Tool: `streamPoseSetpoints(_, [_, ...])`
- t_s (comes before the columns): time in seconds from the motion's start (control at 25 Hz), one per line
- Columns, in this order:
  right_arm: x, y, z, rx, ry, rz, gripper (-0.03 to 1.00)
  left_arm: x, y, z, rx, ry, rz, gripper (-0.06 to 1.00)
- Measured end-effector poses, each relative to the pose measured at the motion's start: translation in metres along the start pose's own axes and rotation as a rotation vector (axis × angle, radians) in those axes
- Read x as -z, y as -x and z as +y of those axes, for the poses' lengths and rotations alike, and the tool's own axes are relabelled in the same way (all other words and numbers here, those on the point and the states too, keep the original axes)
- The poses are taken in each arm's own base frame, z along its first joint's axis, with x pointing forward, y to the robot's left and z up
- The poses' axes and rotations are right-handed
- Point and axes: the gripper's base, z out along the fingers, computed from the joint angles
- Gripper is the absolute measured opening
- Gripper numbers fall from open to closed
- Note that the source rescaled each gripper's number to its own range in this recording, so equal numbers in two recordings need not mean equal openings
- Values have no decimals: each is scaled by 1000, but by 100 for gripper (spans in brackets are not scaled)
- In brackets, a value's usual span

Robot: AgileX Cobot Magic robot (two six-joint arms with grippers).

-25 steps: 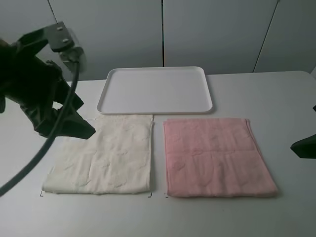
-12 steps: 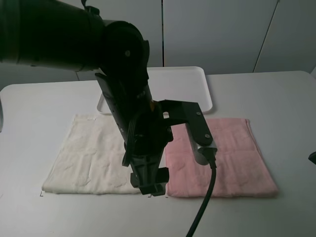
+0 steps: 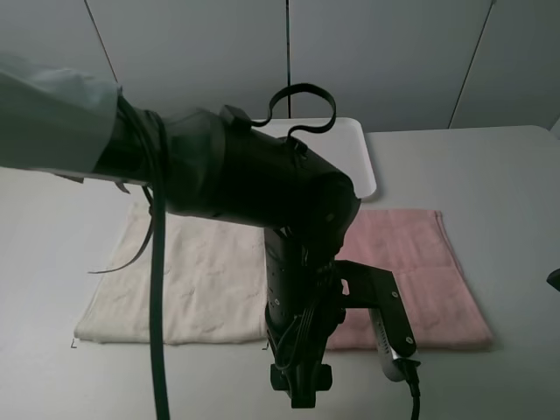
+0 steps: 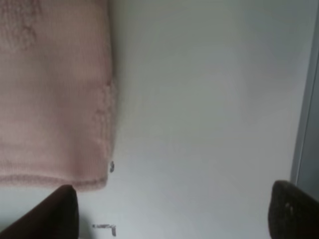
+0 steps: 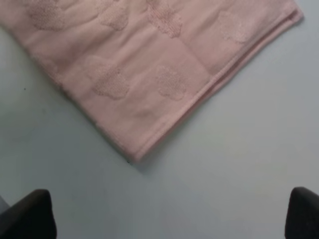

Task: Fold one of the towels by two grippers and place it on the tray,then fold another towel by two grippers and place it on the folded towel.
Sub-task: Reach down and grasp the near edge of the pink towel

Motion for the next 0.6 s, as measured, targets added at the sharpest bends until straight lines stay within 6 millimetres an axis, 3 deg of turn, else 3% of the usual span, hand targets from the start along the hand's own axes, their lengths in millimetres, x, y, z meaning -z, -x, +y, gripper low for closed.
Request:
streamPoseSetpoints(0.28, [-14, 5, -1, 50, 66, 49, 100, -16, 3, 6, 29, 31, -2, 97])
streamPoseSetpoints(0.6, [-44, 20, 2, 208, 204, 139, 100, -26, 7, 9, 29, 44, -19, 97])
